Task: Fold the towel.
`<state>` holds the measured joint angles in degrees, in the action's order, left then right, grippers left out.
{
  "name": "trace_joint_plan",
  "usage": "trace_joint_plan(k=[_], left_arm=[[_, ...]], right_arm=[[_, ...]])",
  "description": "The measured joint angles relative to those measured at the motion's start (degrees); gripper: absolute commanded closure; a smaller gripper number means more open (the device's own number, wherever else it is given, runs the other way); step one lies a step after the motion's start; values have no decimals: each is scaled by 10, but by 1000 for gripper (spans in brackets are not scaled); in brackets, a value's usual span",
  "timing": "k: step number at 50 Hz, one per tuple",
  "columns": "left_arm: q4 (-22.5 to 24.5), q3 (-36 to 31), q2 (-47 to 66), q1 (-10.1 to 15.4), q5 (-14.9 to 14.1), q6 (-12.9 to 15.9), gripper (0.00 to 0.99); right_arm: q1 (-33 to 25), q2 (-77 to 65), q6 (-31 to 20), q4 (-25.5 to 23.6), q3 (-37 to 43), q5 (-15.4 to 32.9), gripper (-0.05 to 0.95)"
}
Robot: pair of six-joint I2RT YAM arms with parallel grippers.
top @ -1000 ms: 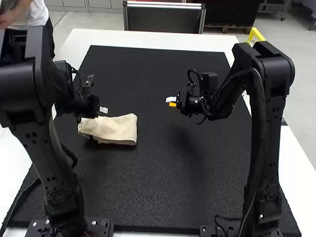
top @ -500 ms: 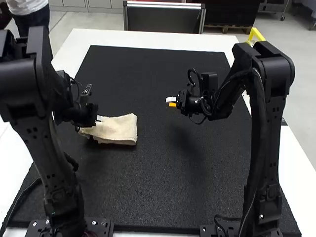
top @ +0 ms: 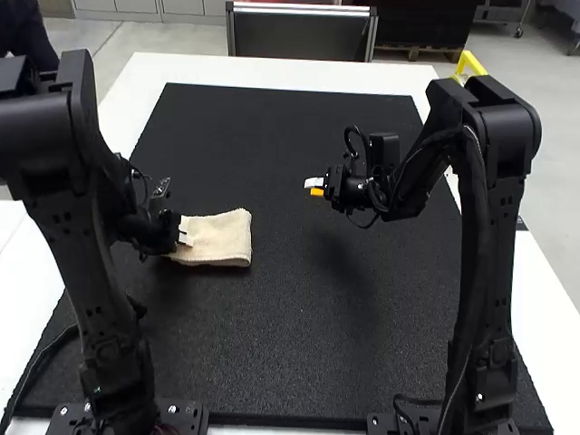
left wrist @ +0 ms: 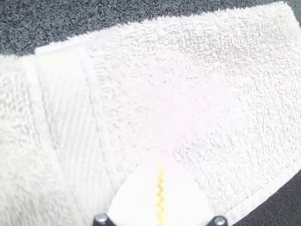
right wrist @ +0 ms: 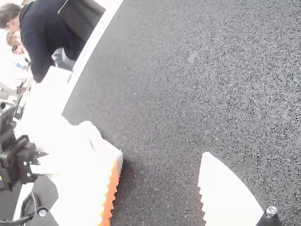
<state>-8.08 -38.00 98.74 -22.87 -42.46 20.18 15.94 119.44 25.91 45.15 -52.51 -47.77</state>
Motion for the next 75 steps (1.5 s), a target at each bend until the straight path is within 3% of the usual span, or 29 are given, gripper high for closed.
trace_joint_plan(k=[8,14,30,33,36,40,46,47,55,63,65,75], left_arm=[[11,0,3,0,0,4,961],[9,0,3,-4,-4,10,834],[-37,-33,-54,-16,-9,15,833],[-37,-47,-73,-16,-9,10,713],[-37,-60,-91,-16,-10,3,467],[-40,-70,-113,-16,-10,-7,354],[-34,-73,-148,-13,-8,-18,15],[-31,-73,-153,-11,-6,-21,15],[38,-71,-212,20,26,-60,16],[113,-64,-268,61,90,-106,25],[120,-57,-280,69,104,-112,25],[181,1,-337,99,191,-147,25]], right_arm=[[0,0,0,0,0,0,479],[0,0,0,0,0,0,479],[-1,0,0,0,0,0,479],[-3,0,0,0,0,0,479],[-6,0,0,0,0,0,479],[-12,0,0,0,0,0,479],[-23,0,1,0,0,0,479],[-24,0,1,-1,-1,0,479],[-39,-34,0,-13,-6,7,443],[-77,-113,-15,-33,-20,35,54],[-86,-129,-23,-41,-19,44,7],[-125,-237,-80,-56,35,103,-8]])
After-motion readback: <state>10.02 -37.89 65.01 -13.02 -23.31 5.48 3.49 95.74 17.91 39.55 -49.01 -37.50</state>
